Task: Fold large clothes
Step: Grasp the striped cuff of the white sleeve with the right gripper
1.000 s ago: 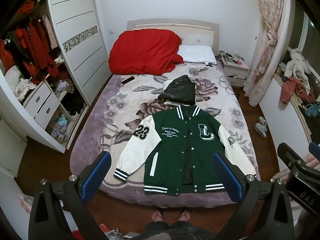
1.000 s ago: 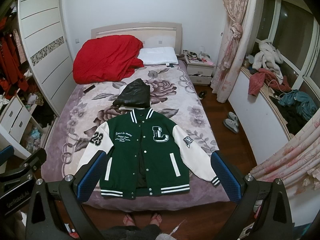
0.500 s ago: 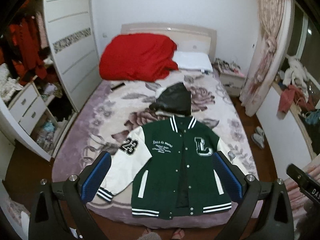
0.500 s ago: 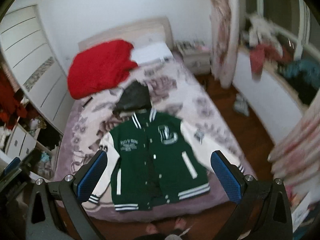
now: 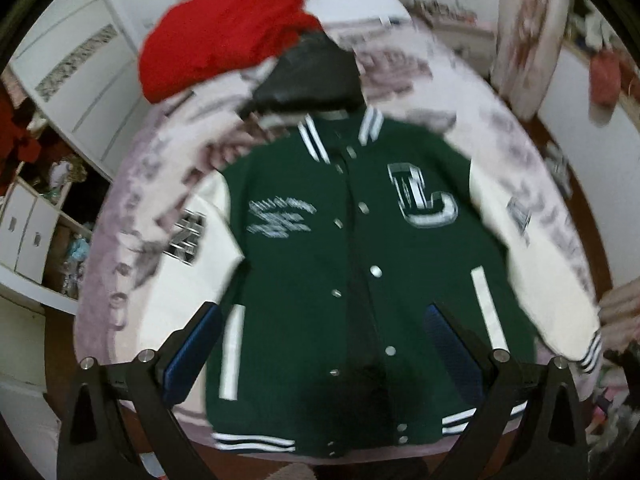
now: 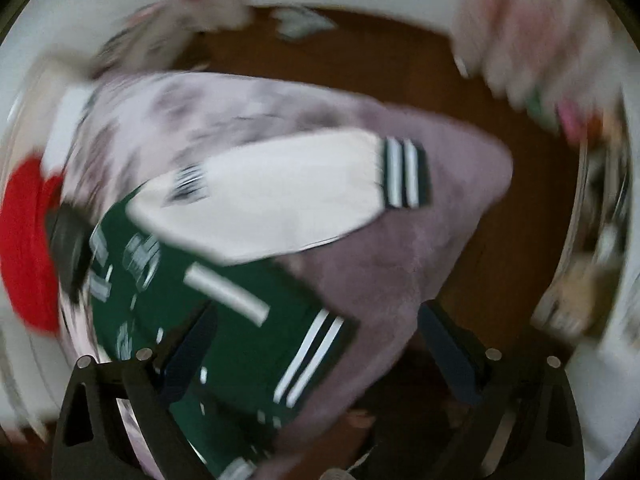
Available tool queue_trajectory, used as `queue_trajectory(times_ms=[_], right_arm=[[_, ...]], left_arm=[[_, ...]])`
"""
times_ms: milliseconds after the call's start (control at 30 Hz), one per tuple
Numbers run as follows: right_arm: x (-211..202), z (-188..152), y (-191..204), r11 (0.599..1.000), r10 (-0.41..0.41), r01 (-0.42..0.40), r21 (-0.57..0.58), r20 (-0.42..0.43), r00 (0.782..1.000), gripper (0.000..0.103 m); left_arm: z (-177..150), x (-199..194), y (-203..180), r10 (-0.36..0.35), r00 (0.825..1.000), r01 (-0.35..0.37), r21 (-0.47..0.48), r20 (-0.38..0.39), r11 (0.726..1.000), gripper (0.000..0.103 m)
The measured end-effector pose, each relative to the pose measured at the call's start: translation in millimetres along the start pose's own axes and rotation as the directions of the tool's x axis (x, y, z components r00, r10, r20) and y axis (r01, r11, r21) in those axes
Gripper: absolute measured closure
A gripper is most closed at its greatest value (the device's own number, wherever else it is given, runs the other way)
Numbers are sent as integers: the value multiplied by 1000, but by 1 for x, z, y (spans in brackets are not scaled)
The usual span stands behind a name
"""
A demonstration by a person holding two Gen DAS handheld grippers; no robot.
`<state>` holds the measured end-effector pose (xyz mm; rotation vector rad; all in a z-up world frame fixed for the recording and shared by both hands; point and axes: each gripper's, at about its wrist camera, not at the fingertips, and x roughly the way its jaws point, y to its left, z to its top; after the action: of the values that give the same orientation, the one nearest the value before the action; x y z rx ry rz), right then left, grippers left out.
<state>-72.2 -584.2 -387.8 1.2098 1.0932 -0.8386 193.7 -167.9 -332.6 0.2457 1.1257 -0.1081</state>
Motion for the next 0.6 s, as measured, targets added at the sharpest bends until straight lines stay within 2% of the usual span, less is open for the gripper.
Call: queue_trajectory(times_ms=[33,167,233,267,333,400,433,467,533,600], right_arm=[[38,18,-22,996,34,-31,81,-34,999,3],[136,61,-70,960,154,-141,241,-38,987,3],[168,73,-80,929,223,-210,305,-10,975,3],[175,74,-79,924,228,-215,317,-2,974,3],[182,77,-75,915,236,-238,325,45,971,3],[179,77,-63,935,223,-239,263,90,971,26],[176,78,-57,955,194,-210,210,95,976,58],[171,78,-49,961,201,-216,170,100,974,87],[156,90,-29,972,207,-219,89,128,970,88],[135,112,-12,982,187,-190,-2,205,961,88]], left_arm=[[-2,18,-9,11,1000,-11,9,-21,1000,0],[-7,86,-40,54,992,-48,57,-114,997,0],[-8,106,-52,80,988,-70,78,-136,994,0],[-6,113,-56,143,982,-129,116,-125,985,0],[-2,126,-63,152,981,-138,119,-118,983,0],[2,136,-72,153,982,-139,123,-114,983,0],[5,142,-77,151,982,-136,125,-115,983,0],[8,147,-81,149,982,-134,127,-116,983,0],[17,157,-90,143,982,-126,137,-121,983,0],[26,165,-99,133,984,-116,140,-116,983,0]])
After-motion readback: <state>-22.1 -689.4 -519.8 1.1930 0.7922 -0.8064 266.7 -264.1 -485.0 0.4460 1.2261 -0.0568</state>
